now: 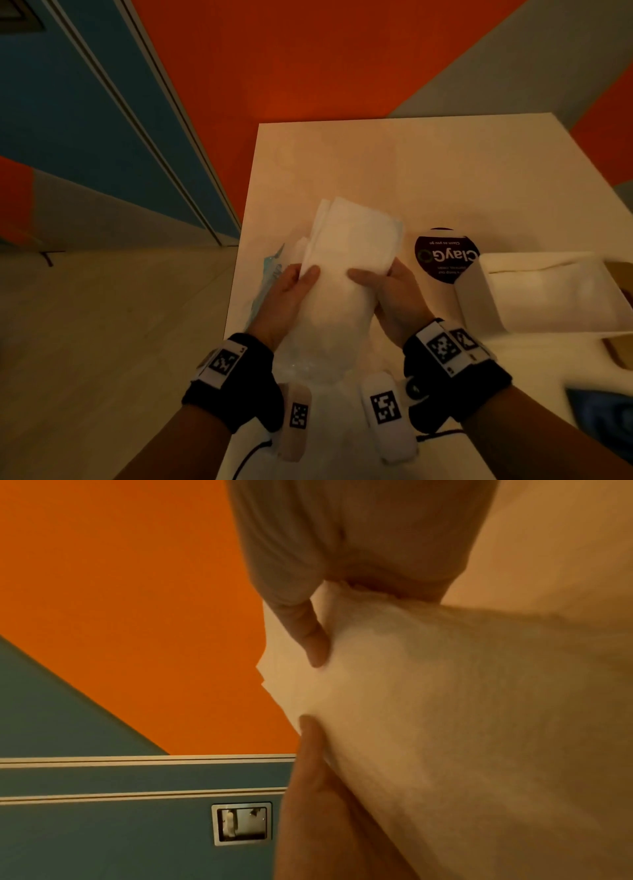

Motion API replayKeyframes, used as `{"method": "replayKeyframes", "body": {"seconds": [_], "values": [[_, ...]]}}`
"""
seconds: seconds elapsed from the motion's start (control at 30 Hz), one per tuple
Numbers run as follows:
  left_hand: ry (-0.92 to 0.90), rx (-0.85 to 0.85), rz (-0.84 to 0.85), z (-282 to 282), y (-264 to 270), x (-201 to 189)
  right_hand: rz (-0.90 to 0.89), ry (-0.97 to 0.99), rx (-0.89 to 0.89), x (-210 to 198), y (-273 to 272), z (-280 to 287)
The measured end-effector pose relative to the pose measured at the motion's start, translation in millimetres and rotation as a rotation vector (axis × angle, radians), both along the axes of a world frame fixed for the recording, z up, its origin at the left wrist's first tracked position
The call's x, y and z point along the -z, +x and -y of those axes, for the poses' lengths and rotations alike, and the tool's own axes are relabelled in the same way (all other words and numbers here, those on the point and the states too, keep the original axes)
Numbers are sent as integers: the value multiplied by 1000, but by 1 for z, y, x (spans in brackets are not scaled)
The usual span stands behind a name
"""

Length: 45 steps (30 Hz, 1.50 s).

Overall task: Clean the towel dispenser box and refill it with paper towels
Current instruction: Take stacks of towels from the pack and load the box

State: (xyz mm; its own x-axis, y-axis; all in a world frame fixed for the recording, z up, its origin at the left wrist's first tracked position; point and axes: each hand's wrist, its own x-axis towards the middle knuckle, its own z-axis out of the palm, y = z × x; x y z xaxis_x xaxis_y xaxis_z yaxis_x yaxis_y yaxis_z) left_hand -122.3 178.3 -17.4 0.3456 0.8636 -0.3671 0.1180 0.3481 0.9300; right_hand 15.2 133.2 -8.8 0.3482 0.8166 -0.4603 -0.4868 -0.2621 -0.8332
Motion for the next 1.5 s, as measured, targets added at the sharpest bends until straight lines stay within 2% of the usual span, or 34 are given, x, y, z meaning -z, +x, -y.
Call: {"method": "replayKeyframes", "body": {"seconds": [0.07, 0.17, 0.33, 0.4, 0.5, 0.6, 0.73, 0.8, 0.87, 0.93, 1.03, 1.2, 1.3, 1.4, 1.5], "values": [[18, 21, -24, 5, 6, 1, -1, 26, 3, -2, -1, 0], [30, -61, 19, 4, 9, -3, -15, 24, -76, -4, 3, 3], [-123, -287, 374, -10, 4, -14, -235, 64, -250, 0, 12, 23], [-182, -322, 489, -7, 7, -16, -320, 123, -233, 5, 2, 33], [-185, -336, 574, 6, 19, -22, -409, 209, -82, 6, -18, 35], [-185, -293, 582, 13, 19, -21, -310, 179, 80, 4, -20, 31], [-226, -188, 579, -5, -17, -26, -188, 176, 9, -1, -1, 39], [-176, -104, 509, -20, -39, -37, -201, 175, -48, -3, 9, 46], [-141, 39, 366, -28, -54, -50, -230, 171, -90, -4, 18, 52], [-185, 120, 229, -31, -60, -56, -237, 180, -156, -6, 21, 55], [-276, 105, 98, -28, -59, -58, -223, 164, -264, -9, 19, 56], [-304, 11, -50, -14, -49, -52, -127, 106, -271, -14, 27, 60], [-311, 56, -91, -4, -39, -50, -19, 60, -290, -19, 42, 70], [-314, 109, -45, 6, -17, -50, 88, 33, -260, -27, 68, 82], [-167, 194, -87, 17, 21, -48, 214, -8, -196, -38, 102, 96]]}}
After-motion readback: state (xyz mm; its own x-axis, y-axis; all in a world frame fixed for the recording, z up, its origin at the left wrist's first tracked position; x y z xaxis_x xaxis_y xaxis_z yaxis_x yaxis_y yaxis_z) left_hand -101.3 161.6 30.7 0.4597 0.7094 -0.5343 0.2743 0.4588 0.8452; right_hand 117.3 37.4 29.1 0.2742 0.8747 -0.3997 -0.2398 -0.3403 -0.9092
